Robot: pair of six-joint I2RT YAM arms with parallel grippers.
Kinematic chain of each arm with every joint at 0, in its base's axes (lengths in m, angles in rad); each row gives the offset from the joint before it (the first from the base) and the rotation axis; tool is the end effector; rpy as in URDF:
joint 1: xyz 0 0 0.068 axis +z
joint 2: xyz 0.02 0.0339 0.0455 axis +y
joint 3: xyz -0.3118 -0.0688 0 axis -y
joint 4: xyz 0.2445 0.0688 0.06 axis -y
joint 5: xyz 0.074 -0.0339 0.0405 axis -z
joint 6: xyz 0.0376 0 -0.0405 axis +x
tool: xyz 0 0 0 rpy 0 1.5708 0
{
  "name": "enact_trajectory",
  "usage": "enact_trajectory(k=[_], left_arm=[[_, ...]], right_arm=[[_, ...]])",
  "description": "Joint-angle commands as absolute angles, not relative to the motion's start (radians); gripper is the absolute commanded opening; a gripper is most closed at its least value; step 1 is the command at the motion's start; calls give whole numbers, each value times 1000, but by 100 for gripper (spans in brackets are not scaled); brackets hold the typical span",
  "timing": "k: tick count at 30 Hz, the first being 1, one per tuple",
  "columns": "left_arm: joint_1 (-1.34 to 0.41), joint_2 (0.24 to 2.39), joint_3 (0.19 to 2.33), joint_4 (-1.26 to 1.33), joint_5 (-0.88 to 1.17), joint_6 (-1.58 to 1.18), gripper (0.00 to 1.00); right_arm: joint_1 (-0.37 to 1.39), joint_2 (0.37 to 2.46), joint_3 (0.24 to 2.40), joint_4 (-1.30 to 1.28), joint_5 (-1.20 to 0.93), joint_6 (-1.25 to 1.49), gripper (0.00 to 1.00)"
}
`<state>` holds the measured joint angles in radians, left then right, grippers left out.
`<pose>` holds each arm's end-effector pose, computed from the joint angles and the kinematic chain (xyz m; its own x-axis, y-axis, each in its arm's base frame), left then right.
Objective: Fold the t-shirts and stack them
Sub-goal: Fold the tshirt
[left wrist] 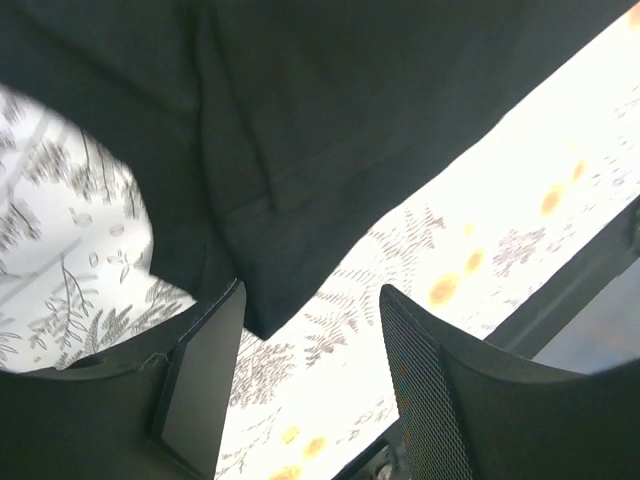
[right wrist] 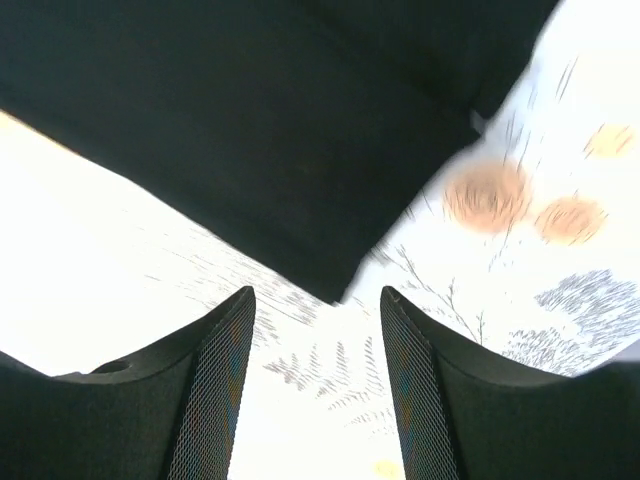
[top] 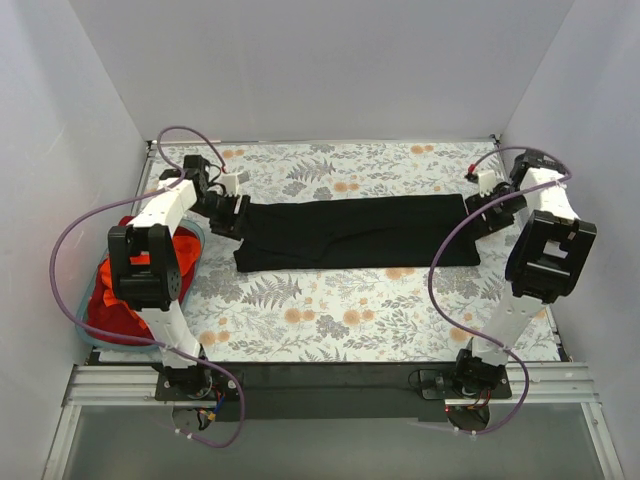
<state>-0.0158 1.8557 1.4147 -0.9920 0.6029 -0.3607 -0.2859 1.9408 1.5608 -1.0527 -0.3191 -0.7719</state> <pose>0.3684 -0.0271 0.2587 -0.9587 -0.2756 0.0697 -0.2645 0.7750 -0.5740 0.3844 -0.1007 0.2606 -0.8388 -0.4437 -0.3154 -0.5006 0.8564 0.1266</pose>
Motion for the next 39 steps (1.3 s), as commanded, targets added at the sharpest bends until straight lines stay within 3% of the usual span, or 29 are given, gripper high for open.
enact_trajectory(k=[1,6,12,22,39], left_arm=[[-26,1784,1468,-979,701,-417,55],[-48,1827,1437,-925,710,-544,52],[-66,1858,1416,-900,724,-600,51],[-81,1920,1376,-867,597,-673,50],[-81,1974,1391,-850,577,-684,43]], right_arm=[[-241,1836,1612,-1081,-521,-698,60],[-99,1859,1586,-1019,-782,-539,53],[101,1887,1510,-723,-919,-258,54],[388,1927,1327,-223,-858,223,64],[511,2045,1243,-9,-799,560,68]])
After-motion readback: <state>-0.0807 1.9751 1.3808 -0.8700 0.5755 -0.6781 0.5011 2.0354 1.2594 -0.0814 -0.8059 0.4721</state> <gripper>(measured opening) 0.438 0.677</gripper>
